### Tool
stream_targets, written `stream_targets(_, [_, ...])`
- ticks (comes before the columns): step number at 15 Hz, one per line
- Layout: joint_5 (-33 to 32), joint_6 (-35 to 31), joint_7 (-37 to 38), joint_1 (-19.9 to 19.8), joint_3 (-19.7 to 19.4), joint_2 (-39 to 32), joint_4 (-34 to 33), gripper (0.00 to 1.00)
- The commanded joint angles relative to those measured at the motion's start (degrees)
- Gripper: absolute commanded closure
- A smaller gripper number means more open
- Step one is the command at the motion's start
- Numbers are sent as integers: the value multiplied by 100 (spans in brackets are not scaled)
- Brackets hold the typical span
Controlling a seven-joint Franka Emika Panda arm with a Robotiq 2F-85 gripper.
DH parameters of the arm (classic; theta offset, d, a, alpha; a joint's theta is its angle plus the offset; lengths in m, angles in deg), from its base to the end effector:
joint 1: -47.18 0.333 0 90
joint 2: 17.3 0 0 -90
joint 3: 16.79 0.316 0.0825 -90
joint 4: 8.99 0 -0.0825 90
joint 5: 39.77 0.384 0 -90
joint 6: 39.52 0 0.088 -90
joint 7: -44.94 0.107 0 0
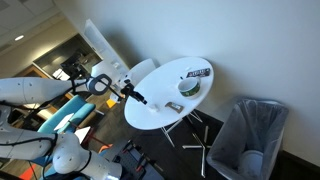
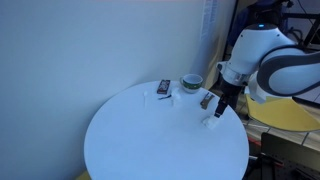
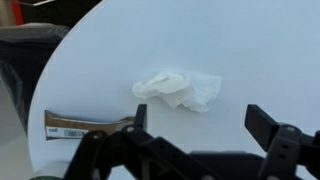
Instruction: Put the paper in the bin
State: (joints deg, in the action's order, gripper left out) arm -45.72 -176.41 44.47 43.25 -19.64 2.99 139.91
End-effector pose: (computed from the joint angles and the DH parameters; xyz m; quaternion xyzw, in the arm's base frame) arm 0.4189 -0.0504 0.3895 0.9968 -0.0187 0.0702 0.0339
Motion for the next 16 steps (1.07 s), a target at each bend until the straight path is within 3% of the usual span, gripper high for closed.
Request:
stream_targets(1, [-452,-676,414,-104,250,-651,-170,0])
stream_targets(4, [-677,-1146,559,-127,243,-1046,-242,0])
stream_targets(7, [-1042,-1041,955,-237,234,-1236,-329,0])
stream_targets(9, [-1274,-952,1193,-288,205,-1271,-363,26])
stream_targets(16, [-1235,-861,1230,-304,130,-1361,-395,80])
